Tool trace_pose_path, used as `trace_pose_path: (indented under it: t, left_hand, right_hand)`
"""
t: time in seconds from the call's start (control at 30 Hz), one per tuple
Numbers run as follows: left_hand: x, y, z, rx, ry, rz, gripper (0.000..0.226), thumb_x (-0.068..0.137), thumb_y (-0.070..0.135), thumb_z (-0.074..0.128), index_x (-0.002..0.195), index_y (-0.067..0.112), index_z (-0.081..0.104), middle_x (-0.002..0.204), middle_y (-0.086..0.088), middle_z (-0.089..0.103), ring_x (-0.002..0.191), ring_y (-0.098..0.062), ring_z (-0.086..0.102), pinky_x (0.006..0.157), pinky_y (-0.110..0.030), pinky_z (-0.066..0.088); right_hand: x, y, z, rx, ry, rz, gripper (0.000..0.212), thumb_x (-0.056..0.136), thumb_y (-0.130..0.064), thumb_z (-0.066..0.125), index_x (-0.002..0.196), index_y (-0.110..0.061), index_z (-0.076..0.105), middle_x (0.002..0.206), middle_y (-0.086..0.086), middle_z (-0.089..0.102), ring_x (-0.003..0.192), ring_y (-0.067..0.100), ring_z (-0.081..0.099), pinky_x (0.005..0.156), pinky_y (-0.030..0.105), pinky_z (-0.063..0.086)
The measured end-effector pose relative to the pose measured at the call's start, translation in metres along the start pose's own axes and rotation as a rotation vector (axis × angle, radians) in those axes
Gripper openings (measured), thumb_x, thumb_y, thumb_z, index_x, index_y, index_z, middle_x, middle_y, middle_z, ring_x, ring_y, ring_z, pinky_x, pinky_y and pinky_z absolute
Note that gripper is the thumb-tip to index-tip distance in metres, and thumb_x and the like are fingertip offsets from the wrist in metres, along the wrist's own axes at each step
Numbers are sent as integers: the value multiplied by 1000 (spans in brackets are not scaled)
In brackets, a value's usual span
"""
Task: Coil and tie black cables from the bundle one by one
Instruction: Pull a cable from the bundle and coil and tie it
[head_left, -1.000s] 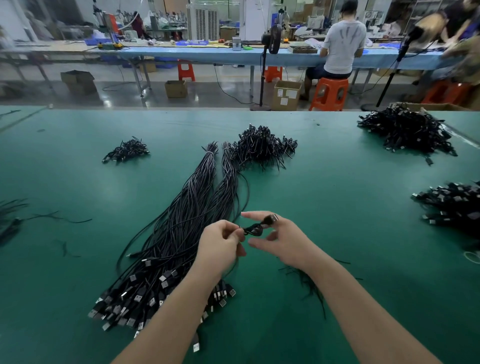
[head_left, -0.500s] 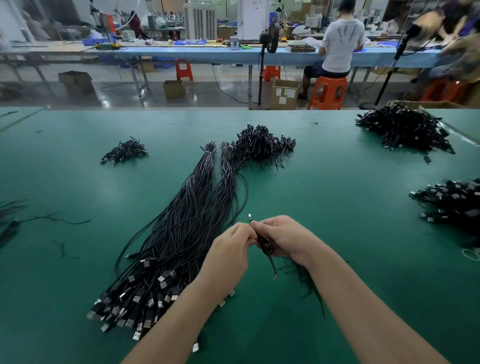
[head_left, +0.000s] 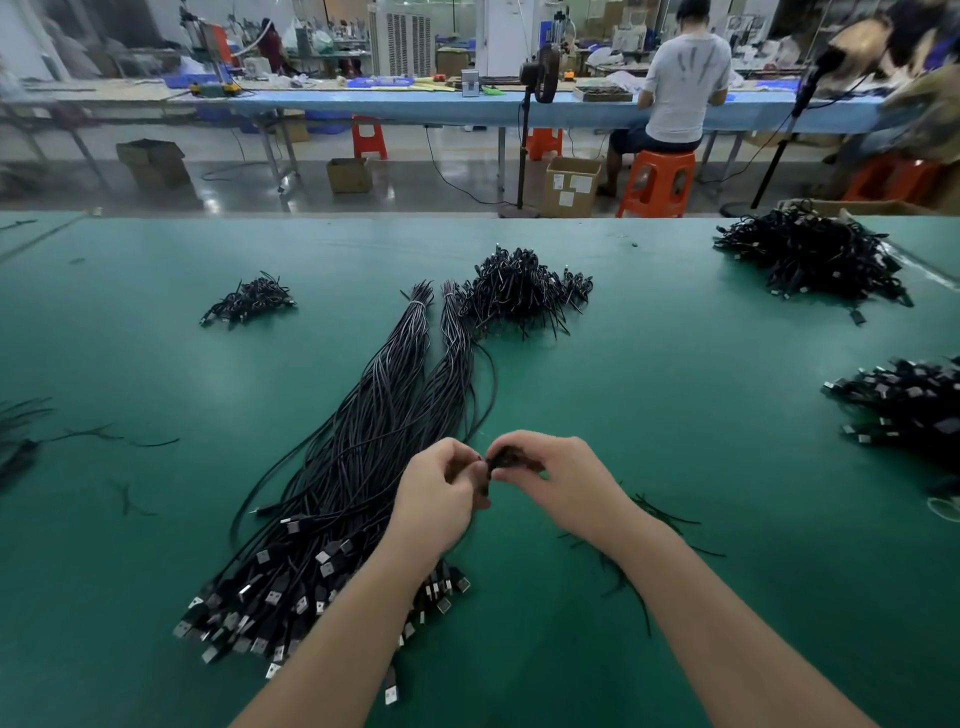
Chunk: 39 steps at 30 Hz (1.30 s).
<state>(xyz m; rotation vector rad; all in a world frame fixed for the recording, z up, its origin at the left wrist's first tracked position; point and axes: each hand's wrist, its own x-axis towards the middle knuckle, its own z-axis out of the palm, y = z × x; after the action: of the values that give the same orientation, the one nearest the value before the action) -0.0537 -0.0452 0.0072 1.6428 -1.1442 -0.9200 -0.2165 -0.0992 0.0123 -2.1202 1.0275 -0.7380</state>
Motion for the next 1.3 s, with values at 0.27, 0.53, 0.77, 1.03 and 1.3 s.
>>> trace_pose_path:
  t: [0.27,0.53,0.77,1.03,1.3]
  left_hand:
    - [-12,8,8,163,99,318,31,96,7,62,75,28,55,61,12,56,57,-1,50,55,-12,39]
    - [-5,-4,5,581,117,819,22,81,-17,66,87,3,62,85,-4,60,73,-17,55,62,-33,51]
    - [-3,-7,5,595,85,841,18,84,-14,62,89,2,63,86,-5,62,74,-19,57,62,-34,53]
    - [2,-1,5,303,26,354,12,96,12,63,86,18,63,73,13,63,66,3,58,60,-8,40]
    - [10,-8,8,-15,11,-41,14,99,14,62,85,18,66,53,3,63,46,-5,52,48,-17,40]
  right_hand:
    - [5,-11,-1,405,-22,275,14,101,-17,58,110,-9,65,89,14,76,75,25,69,77,40,56]
    - [3,-9,-2,940,-209,641,17,97,-14,61,91,-4,72,74,7,59,63,14,52,54,24,42]
    - [4,-5,2,1112,-244,808,20,95,-14,57,77,-11,62,64,5,57,51,10,46,47,19,39]
    - [0,6,15,987,-166,601,31,100,3,48,118,-12,70,81,7,67,64,13,58,62,27,52]
    - [0,6,24,568,-25,431,13,95,-18,67,100,-26,77,96,-6,77,85,7,65,71,27,52]
